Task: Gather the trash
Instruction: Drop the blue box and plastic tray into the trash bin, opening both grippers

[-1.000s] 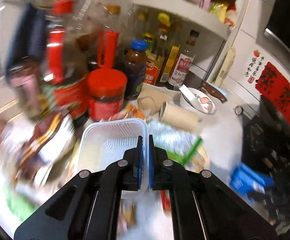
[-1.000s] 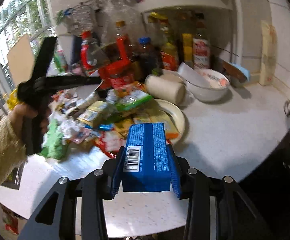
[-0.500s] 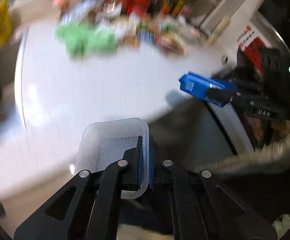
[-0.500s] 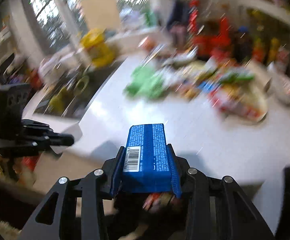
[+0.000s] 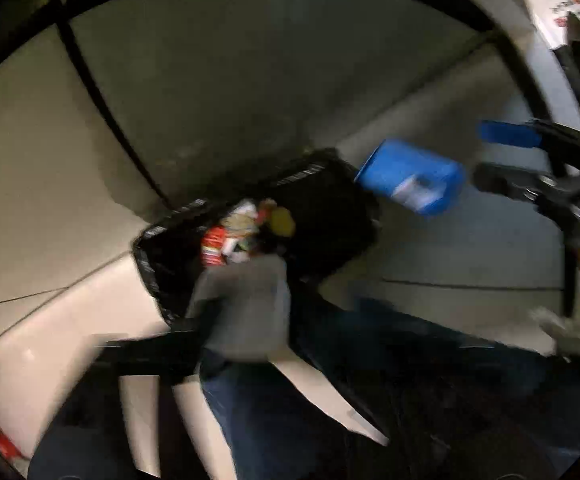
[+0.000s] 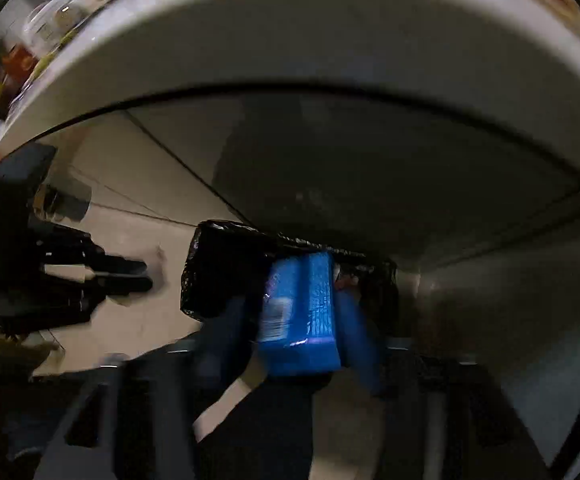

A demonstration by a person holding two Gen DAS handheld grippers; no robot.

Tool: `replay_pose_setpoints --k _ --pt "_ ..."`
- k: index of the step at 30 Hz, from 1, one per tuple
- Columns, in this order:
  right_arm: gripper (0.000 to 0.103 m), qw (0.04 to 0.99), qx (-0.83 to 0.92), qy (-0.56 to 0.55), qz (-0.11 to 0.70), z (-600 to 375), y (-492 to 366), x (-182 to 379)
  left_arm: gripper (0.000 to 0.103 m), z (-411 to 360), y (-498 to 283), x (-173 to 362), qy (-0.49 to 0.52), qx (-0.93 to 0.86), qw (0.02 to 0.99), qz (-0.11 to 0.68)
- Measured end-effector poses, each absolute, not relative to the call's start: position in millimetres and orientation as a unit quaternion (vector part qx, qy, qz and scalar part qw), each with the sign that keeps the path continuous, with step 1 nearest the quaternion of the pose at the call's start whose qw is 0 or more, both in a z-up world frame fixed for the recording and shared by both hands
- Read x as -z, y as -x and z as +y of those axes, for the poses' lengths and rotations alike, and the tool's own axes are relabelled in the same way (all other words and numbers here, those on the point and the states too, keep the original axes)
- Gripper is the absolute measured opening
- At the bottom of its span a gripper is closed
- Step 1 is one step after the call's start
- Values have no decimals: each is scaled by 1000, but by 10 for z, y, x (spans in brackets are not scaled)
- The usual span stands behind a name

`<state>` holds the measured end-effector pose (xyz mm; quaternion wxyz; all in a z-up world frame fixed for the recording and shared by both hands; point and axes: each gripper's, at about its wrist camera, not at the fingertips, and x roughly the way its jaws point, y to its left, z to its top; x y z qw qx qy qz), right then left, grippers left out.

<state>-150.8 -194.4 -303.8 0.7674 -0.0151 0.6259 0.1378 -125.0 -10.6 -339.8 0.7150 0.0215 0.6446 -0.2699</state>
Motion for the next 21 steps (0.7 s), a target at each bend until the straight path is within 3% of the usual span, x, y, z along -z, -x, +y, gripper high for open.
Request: replay_pose_setpoints --k 1,5,8,12,16,21 --pt "89 770 -125 7 626 -1992 1472 3054 92 -99 1248 3394 -21 269 719 641" --pt "89 783 -114 9 612 -2096 1474 2850 92 -72 1205 3196 -33 259 728 634" --pt "97 813 -122 10 570 -2191 1613 2259 92 68 1212 2696 -34 253 756 602" --pt "98 868 -136 -42 476 -2324 1457 1354 93 132 1193 1847 -43 262 815 515" --pt "98 919 -93 -78 376 -2555 896 757 94 140 876 1264 -30 241 867 434" --pt "98 931 12 -133 339 -3131 -159 767 94 3 433 1027 -11 193 892 408"
